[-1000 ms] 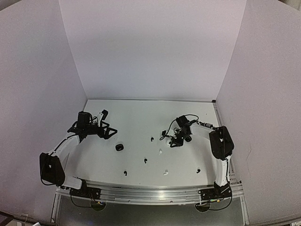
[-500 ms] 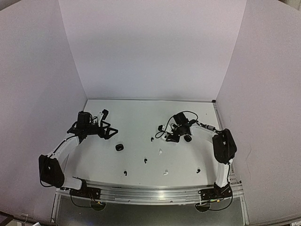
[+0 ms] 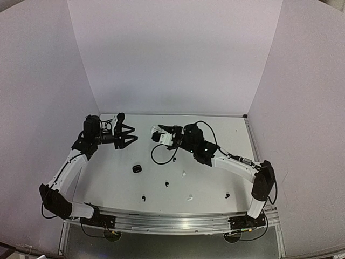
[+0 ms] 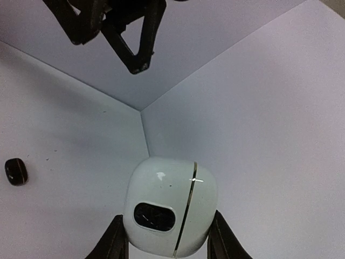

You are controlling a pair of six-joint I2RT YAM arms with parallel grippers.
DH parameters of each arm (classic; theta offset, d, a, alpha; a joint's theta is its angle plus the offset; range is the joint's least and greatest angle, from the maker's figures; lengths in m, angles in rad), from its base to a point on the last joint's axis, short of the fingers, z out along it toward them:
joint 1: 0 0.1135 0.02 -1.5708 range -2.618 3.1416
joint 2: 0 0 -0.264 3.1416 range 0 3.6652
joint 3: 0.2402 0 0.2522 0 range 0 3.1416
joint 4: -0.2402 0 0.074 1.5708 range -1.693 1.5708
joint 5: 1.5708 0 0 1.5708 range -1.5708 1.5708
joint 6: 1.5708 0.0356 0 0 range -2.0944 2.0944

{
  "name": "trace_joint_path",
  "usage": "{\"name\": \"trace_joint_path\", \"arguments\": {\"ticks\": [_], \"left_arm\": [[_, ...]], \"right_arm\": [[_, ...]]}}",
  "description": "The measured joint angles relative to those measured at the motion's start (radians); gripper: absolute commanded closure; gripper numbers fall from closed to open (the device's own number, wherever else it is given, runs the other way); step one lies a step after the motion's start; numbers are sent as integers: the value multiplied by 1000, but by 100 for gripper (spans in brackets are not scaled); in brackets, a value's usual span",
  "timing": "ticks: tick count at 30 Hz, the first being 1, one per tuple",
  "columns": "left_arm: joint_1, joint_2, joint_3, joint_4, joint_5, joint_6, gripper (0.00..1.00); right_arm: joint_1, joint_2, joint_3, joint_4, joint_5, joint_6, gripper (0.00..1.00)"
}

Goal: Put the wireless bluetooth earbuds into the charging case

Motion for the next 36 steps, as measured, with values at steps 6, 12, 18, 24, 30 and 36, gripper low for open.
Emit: {"name": "trace_joint_path", "arguments": {"ticks": [6,12,18,24,30,36], "left_arm": [[-27,9,44,-6,49,24,41],[-37,13,44,-21,58,87,58],[-31,13,45,-35,40,89,63],[-31,25,62,-58,26,80,62],[-42,49,87,-82,-13,76,68],[-43,55,89,-99,-38,76,90]], "right_arm": [[70,69,48,132,81,-118,100],[111,127,96,163,108,-170,100],[127,144,113,168,122,-195,100],[128,157,130,169,125,-210,100],[132,175,147,177,130,-225,100],[140,179,149,175,136,-231,100]]}}
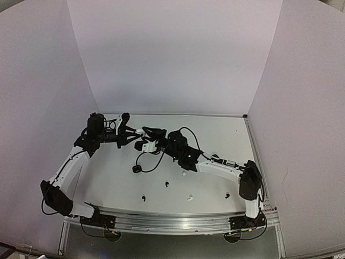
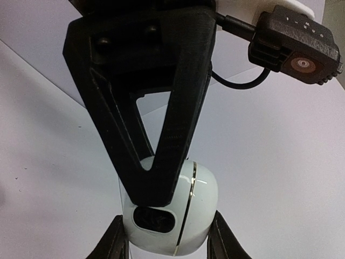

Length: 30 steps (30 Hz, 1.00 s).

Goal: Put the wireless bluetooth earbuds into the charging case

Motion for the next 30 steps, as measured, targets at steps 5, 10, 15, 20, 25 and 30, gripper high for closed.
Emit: {"name": "trace_joint_path", "arguments": {"ticks": [5,10,15,20,25,30], "left_arm": [[0,0,1,-6,-13,-10,100],[0,0,2,-8,-15,-9,100],[-11,0,2,-33,13,63,100],[-18,0,3,-109,62,235,100],[-18,10,25,-213,121,389,100],[-23,27,39,-269,154,458,100]], "right_arm": [[0,0,0,-3,8,4,99],[0,0,0,-7,8,49,31],[-8,-9,0,-75,-67,270,19],[-38,-59,0,-232,-255,544,27],[-88,-112,0,-340,-441,761,50],[-101,-118,0,-405,-530,858,50]]}}
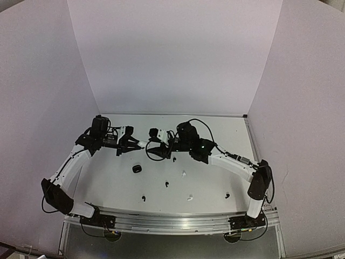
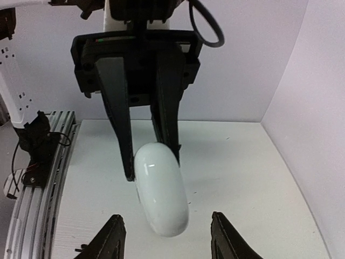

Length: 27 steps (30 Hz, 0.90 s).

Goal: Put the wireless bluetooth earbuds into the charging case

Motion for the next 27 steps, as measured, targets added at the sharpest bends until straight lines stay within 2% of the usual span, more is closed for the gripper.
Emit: {"name": "trace_joint_path", "arguments": {"ticks": [2,5,10,17,19,21,22,23,27], "left_arm": [[-5,1,1,-9,6,12,100],[-13,1,2,-20,7,19,100],[-20,1,5,-31,8,20,100],[-18,1,6,-45,7,15,100],[-18,1,6,-44,8,13,100],[-18,1,6,-44,9,11,100],[-18,1,6,-44,10,9,99],[-18,1,6,-44,11,8,94],[-18,1,6,-51,10,13,65]], "right_arm": [[3,0,0,-18,-21,17,51],[5,6,14,-43,-47,36,58],[7,40,77,-56,-74,65,76],[3,68,103,-59,-97,69,82],[2,68,105,-62,-100,64,88],[2,69,109,-68,-100,60,98],[2,69,111,-72,-100,57,100],[2,69,113,-76,-101,54,100],[3,69,115,-82,-104,32,100]]}}
